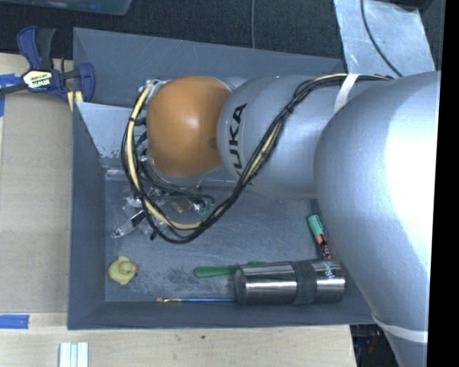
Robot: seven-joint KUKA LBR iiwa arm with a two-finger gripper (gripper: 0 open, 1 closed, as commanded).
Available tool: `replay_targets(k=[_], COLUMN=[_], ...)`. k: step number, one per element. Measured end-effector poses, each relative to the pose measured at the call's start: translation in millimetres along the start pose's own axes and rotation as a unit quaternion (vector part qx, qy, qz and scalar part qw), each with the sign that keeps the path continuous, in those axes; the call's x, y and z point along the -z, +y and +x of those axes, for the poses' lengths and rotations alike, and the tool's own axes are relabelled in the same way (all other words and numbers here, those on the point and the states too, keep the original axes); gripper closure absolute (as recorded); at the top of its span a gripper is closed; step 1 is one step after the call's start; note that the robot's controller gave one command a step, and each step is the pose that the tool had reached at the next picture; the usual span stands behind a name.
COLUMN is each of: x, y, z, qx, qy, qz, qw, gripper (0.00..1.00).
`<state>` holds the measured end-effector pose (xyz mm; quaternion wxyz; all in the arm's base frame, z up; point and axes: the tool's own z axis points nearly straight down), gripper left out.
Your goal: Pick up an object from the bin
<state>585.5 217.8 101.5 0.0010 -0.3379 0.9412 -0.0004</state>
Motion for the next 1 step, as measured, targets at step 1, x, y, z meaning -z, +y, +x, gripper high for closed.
replay_targets(k=[1], x=[42.2], y=[-0.6], z=[-1.3], qx=[-0.001], qy=[-0.0022], qz=[0.001], qw=[1.0000], gripper=[1.00])
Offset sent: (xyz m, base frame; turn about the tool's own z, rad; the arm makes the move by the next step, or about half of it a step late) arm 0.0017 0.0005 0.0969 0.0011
